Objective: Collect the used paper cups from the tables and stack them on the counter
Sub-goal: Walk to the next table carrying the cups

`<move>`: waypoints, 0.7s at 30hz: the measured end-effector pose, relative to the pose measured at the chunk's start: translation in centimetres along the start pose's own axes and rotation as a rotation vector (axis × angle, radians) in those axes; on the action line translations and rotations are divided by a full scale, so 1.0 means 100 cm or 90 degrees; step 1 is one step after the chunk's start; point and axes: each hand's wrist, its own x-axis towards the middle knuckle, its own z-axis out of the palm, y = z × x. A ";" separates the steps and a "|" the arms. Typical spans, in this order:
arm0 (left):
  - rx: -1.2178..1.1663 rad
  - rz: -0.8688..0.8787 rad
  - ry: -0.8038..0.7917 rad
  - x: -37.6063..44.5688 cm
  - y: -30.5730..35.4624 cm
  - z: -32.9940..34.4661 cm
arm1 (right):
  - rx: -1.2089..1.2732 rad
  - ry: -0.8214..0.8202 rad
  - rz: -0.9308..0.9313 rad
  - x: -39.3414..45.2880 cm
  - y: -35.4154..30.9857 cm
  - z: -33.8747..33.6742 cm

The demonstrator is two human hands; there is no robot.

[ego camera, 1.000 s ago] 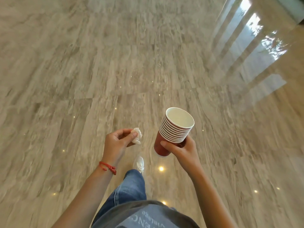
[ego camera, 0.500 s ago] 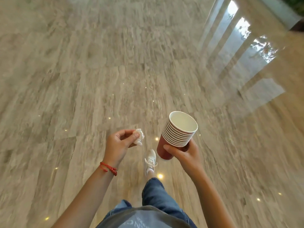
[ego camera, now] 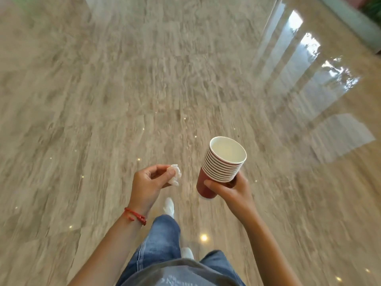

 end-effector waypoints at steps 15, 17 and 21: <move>0.056 0.001 -0.097 0.348 0.101 0.045 | 0.043 0.075 0.031 0.318 -0.051 0.042; 0.065 0.000 -0.114 0.378 0.109 0.057 | 0.046 0.092 0.032 0.348 -0.054 0.040; 0.074 -0.025 -0.129 0.436 0.114 0.086 | 0.060 0.123 0.040 0.415 -0.052 0.027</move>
